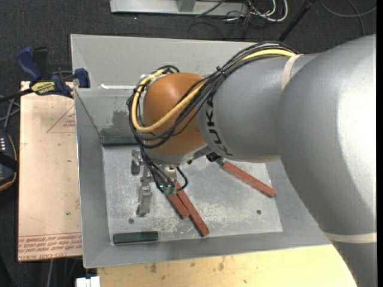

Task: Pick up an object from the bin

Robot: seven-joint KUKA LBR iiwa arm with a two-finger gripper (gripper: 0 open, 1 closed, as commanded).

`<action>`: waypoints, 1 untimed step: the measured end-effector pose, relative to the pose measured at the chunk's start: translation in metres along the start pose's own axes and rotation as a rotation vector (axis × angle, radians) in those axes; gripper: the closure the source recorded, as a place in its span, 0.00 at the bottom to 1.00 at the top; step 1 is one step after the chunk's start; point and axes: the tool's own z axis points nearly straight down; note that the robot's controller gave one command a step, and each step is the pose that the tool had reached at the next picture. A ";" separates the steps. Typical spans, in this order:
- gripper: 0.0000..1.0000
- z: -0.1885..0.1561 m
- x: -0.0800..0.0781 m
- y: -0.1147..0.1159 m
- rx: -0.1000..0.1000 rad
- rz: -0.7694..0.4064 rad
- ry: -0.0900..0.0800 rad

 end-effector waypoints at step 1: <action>0.00 -0.004 -0.002 -0.001 -0.001 0.003 -0.007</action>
Offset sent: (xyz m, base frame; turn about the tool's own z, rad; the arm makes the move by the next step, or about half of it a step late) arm -0.0549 -0.0327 -0.0143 -0.0415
